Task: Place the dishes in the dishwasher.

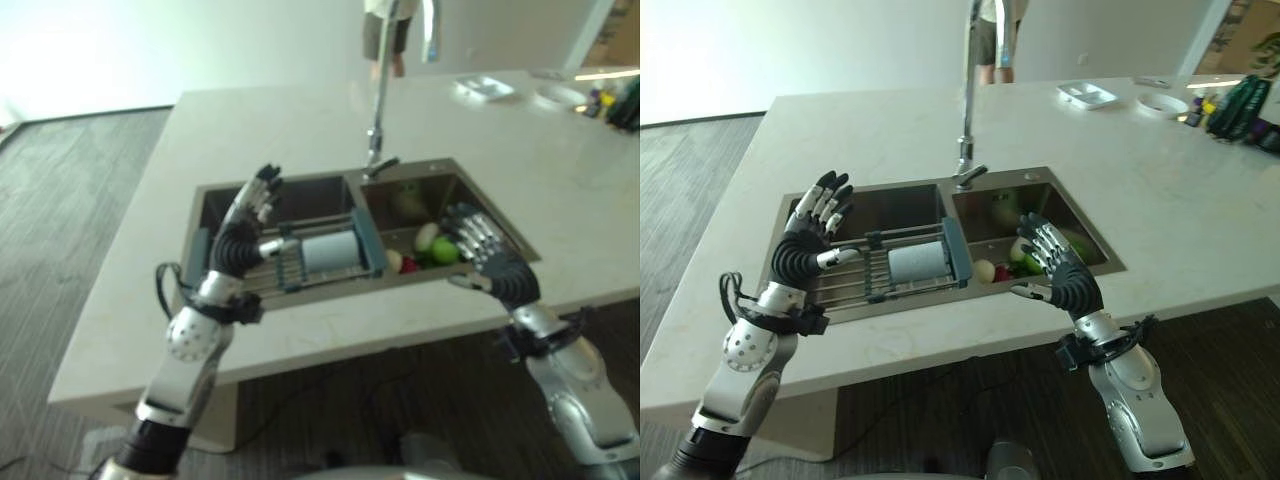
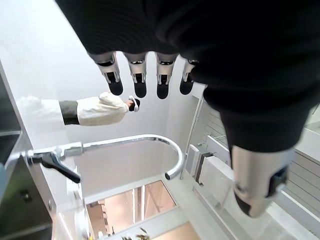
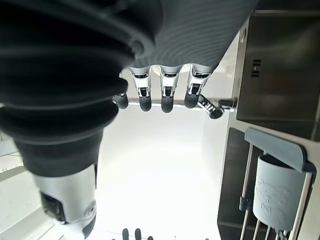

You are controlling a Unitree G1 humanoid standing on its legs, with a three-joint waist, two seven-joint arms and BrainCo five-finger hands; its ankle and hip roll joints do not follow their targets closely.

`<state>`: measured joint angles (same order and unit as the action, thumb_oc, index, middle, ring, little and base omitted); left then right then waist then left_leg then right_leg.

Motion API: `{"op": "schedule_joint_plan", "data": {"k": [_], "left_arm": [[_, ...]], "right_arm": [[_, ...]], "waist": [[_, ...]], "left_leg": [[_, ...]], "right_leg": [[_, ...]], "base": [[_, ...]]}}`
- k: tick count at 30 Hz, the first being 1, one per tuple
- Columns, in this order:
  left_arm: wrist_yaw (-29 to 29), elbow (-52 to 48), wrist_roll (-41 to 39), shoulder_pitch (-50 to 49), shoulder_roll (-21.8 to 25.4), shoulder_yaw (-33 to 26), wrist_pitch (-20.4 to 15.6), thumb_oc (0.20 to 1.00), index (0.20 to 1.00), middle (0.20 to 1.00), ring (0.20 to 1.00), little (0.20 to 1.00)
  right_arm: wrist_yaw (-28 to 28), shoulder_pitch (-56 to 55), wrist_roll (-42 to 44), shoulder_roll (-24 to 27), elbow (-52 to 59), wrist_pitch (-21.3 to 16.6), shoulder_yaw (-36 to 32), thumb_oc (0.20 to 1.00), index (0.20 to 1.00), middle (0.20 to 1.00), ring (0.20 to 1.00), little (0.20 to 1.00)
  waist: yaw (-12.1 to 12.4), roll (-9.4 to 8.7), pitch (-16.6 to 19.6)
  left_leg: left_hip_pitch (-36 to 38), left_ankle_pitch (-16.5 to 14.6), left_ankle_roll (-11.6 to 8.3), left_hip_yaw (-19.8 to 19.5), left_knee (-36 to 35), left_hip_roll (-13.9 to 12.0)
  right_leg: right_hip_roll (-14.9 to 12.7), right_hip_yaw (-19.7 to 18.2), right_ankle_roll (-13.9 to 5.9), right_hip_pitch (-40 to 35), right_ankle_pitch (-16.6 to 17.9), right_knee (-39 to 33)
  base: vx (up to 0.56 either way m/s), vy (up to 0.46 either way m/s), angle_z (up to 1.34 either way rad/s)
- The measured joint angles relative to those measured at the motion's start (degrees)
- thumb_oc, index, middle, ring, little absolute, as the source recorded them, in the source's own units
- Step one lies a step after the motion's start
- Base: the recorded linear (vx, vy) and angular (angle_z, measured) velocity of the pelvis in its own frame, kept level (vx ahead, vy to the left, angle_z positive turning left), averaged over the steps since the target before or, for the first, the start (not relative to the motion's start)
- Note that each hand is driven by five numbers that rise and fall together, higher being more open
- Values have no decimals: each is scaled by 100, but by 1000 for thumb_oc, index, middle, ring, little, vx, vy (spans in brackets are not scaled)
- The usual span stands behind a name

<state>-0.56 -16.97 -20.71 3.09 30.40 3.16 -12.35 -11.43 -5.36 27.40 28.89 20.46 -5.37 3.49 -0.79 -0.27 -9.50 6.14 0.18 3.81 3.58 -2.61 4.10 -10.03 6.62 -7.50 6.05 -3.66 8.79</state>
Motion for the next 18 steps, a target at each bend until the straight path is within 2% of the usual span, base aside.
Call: {"op": "schedule_joint_plan", "data": {"k": [1, 3, 4, 8, 10, 13, 15, 18], "left_arm": [[55, -15, 219, -109, -9, -131, 10, 1000, 1000, 1000, 1000, 1000], [112, -103, 642, -146, 14, -58, 212, 1000, 1000, 1000, 1000, 1000], [163, -87, 913, -141, -38, 1, 366, 1000, 1000, 1000, 1000, 1000], [380, 23, 1494, 18, 220, 90, 652, 1000, 1000, 1000, 1000, 1000], [438, 22, 1588, 13, 214, 78, 758, 1000, 1000, 1000, 1000, 1000], [404, 23, 1994, 19, 222, 148, 1212, 1000, 1000, 1000, 1000, 1000], [392, 37, 2226, 72, 273, 185, 1366, 1000, 1000, 1000, 1000, 1000], [364, 487, 2500, 436, 494, 479, 1897, 1000, 1000, 1000, 1000, 1000]], "right_arm": [[-2, 7, 1, -16, -22, -1, 25, 1000, 1000, 1000, 1000, 1000], [1, 96, -4, -37, -15, -2, 44, 1000, 1000, 1000, 1000, 1000], [35, 265, -43, -42, -100, -2, 46, 1000, 1000, 1000, 1000, 1000], [149, 470, -40, 74, -278, 79, 28, 1000, 1000, 1000, 1000, 1000], [161, 460, -40, 94, -272, 86, -14, 1000, 1000, 1000, 1000, 1000], [181, 451, -40, 104, -273, 121, 10, 1000, 1000, 1000, 1000, 1000], [183, 452, -39, 110, -272, 125, 10, 1000, 1000, 1000, 1000, 1000], [183, 461, -41, 203, -287, 141, 59, 1000, 1000, 1000, 1000, 1000]], "waist": [[-2, -22, 19], [36, -216, 140], [60, -221, 169], [-20, -105, 187], [-52, -39, 216], [-180, 99, 298], [-205, 152, 330], [-200, 285, 414]], "left_leg": [[104, 10, -4, -28, -41, -15], [238, 53, 48, -61, -138, 37], [251, 44, -25, -87, -158, -17], [383, 25, -218, -30, -238, -305], [379, -11, -298, 6, -264, -374], [375, -21, -351, 19, -274, -468], [377, -2, -354, 26, -273, -495], [374, 13, -366, 40, -271, -501]], "right_leg": [[-45, 46, -70, -410, 343, -620], [48, 71, -78, -991, 721, -1175], [168, 80, 47, -1178, 1002, -1388], [468, 54, 187, -1260, 890, -1388], [531, 42, 246, -1262, 836, -1388], [629, 19, 284, -1235, 814, -1389], [654, 11, 290, -1228, 814, -1389], [662, 8, 314, -1198, 831, -1389]], "base": [[104, -146, 24], [87, -124, 17], [130, -146, 6], [82, -97, -6], [59, -88, -14], [53, -68, -6], [56, -54, -4], [46, -30, -2]]}}
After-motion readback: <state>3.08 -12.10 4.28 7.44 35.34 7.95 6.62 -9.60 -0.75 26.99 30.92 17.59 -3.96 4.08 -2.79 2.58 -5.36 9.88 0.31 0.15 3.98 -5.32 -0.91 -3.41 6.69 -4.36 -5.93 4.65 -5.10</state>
